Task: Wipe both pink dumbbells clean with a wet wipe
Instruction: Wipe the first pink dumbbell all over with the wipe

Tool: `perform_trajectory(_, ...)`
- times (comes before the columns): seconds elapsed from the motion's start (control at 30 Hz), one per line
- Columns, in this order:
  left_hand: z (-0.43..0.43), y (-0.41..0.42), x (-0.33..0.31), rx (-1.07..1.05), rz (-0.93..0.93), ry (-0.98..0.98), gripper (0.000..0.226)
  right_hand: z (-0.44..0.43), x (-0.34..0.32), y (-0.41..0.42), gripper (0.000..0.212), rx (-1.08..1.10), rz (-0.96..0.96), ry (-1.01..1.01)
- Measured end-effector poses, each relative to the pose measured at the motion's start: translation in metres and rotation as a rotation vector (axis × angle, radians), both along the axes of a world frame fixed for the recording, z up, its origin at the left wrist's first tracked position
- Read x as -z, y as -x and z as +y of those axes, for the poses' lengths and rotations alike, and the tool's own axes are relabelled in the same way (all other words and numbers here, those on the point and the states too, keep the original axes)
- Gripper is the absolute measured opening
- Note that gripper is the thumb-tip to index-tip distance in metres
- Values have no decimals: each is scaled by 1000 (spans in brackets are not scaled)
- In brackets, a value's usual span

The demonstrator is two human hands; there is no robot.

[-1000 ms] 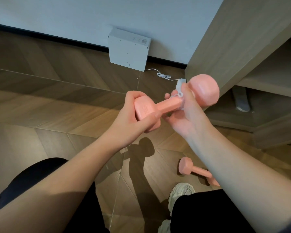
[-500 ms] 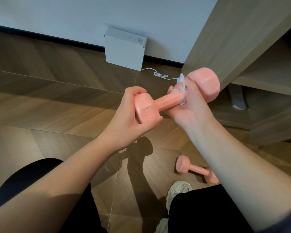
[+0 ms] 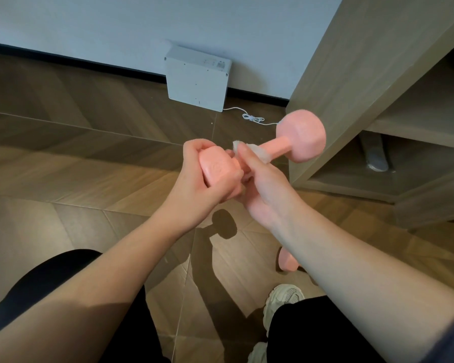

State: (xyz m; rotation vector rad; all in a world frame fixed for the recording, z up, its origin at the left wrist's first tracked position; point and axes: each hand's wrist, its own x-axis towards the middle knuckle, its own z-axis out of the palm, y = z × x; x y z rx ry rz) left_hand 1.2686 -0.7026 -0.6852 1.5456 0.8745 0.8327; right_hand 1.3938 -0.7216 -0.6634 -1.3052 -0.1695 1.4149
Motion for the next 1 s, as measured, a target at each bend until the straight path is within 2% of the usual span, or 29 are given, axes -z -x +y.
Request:
perform_trajectory(0.07,0,-4,-2,-52,-82,136,55,0,2,4,15,-52,-7,-42)
perform_trajectory(0.13,-1,-8,-3,-96,-149,280,66,-1,2,6,11,-99,-16,-73)
perform_trajectory(0.33,2,-6,-6,-63,-412,712,74,-6,1,4,31,-263,-70,-146)
perform_trajectory(0.37,3,-5,-8,-60,-455,727,63,-7,0,4,34,-315,-71,-176)
perform_trajectory(0.43,4,-2,-12,-14,-509,716,33,-8,-5,-1,22,-413,-26,-258)
perform_trajectory(0.53,4,2,-17,59,-593,697,28,-4,-10,-15,24,-473,56,-310)
perform_trajectory(0.63,6,5,-22,74,-610,712,32,-8,-7,-23,24,-459,-42,-284)
perform_trajectory(0.7,5,6,-25,95,-621,712,39,-10,-7,-22,57,-420,-93,-243)
perform_trajectory(0.77,3,7,-26,118,-628,705,40,-11,-9,-20,77,-360,-104,-225)
perform_trajectory(0.8,3,8,-27,121,-633,707,39,-13,-11,-20,77,-346,-109,-229)
perform_trajectory(0.93,0,10,-27,127,-633,700,36,-18,-11,-16,55,-307,-247,-214)
perform_trajectory(1.0,1,10,-25,132,-611,660,36,-20,-7,-9,51,-278,-223,-184)
